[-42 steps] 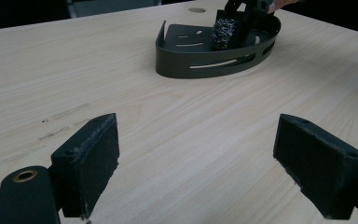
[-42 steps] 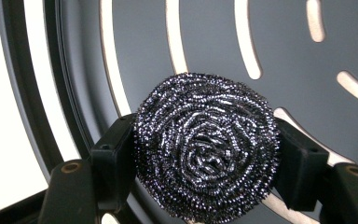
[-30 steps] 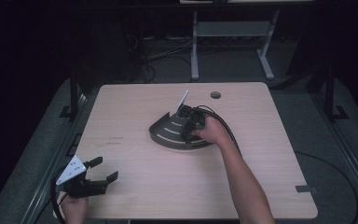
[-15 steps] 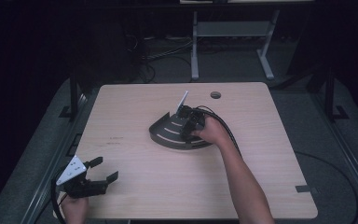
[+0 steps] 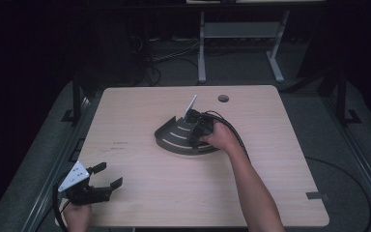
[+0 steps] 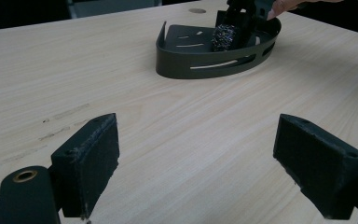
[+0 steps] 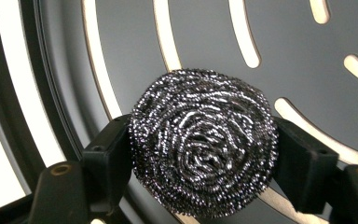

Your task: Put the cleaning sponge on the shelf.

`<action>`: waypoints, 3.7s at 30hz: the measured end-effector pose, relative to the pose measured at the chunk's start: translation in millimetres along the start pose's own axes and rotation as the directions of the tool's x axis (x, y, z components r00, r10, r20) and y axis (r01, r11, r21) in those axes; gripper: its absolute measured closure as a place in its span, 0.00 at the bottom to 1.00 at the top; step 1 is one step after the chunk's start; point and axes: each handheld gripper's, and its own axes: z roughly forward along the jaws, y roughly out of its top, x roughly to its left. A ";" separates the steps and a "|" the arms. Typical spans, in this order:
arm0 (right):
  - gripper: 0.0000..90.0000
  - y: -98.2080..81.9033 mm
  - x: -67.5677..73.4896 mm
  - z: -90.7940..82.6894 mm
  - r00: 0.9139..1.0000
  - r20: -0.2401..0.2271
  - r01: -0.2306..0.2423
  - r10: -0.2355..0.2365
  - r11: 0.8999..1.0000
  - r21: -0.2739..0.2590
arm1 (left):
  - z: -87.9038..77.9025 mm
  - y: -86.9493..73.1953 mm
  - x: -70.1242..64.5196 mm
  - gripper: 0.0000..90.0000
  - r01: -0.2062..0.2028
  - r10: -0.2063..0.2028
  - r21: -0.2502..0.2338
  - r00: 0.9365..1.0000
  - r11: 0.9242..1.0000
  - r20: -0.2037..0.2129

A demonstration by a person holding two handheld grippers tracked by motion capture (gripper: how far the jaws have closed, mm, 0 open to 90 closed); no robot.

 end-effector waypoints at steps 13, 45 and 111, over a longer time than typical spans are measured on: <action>0.23 -3.6 -1.2 -11.2 1.000 -0.004 -0.002 0.002 0.999 -0.036 | 1.1 0.4 -0.2 0.15 -0.001 0.001 0.002 1.000 1.000 0.002; 0.21 -19.9 11.9 -45.6 1.000 0.004 0.018 -0.017 0.993 -0.117 | 7.0 2.7 -0.4 0.15 -0.007 0.007 0.004 1.000 1.000 0.016; 0.21 -96.7 36.7 -69.4 1.000 -0.002 0.021 -0.022 0.988 -0.155 | 9.4 2.7 -3.4 0.15 -0.017 0.017 0.020 1.000 1.000 0.017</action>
